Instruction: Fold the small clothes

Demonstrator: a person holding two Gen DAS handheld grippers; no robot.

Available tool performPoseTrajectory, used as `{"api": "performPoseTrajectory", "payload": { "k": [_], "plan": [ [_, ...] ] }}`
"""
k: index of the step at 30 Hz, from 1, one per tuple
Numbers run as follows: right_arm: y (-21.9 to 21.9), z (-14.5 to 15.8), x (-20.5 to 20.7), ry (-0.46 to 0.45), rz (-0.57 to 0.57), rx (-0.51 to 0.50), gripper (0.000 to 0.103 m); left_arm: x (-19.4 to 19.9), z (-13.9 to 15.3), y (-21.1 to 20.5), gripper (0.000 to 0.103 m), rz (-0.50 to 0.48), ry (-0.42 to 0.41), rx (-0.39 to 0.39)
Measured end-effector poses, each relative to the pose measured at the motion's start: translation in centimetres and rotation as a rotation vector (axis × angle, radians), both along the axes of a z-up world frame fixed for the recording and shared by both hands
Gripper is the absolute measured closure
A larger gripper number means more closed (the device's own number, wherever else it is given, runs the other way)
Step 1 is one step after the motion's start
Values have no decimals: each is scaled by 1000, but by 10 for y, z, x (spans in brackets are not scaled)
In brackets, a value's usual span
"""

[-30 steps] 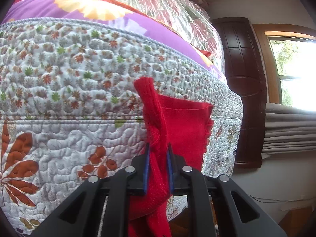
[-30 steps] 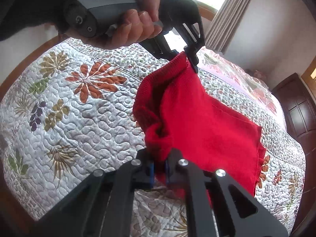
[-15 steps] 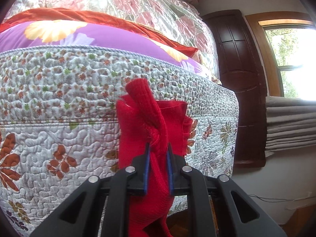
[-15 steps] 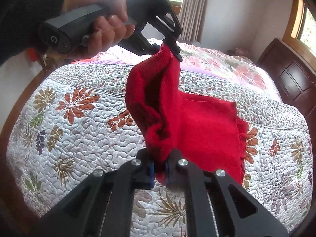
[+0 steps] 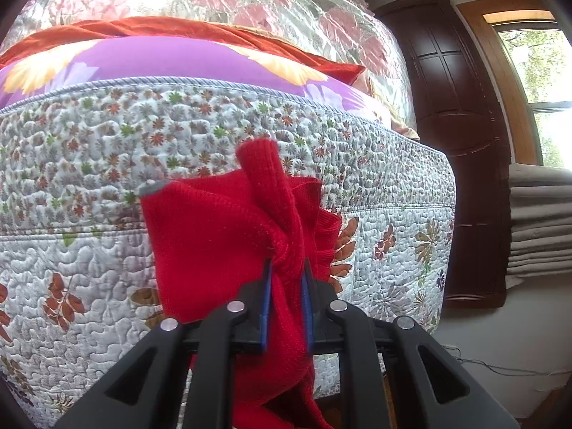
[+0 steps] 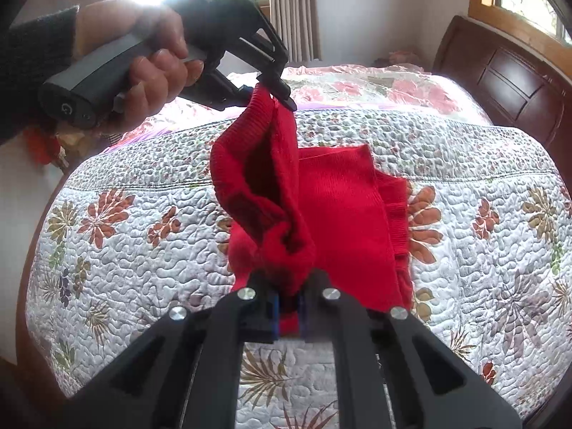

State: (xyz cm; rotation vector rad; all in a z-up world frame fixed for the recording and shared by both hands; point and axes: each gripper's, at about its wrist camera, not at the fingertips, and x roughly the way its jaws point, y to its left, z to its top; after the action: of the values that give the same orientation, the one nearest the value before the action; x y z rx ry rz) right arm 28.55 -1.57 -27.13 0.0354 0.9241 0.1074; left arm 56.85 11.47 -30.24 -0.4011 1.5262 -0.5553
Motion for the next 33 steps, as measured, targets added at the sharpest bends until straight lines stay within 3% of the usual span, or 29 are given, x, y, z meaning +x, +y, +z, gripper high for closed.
{"api": "performPoseTrajectory", "payload": {
  "k": [13,21,29,33],
  "plan": [
    [-55,-41,11,84,-95,67,97,13,-46,-67,89,-53,47,98],
    [-83,-70,15,147,-144,144,97,15,-71,-106,89,-75,55,208],
    [-116,-103,17,219,-192,306,97,12,-91,-137,89,-105,49,328],
    [-137,-120,14,245,-215,472,97,7,-95,-150,89,-113,29,391]
  ]
}}
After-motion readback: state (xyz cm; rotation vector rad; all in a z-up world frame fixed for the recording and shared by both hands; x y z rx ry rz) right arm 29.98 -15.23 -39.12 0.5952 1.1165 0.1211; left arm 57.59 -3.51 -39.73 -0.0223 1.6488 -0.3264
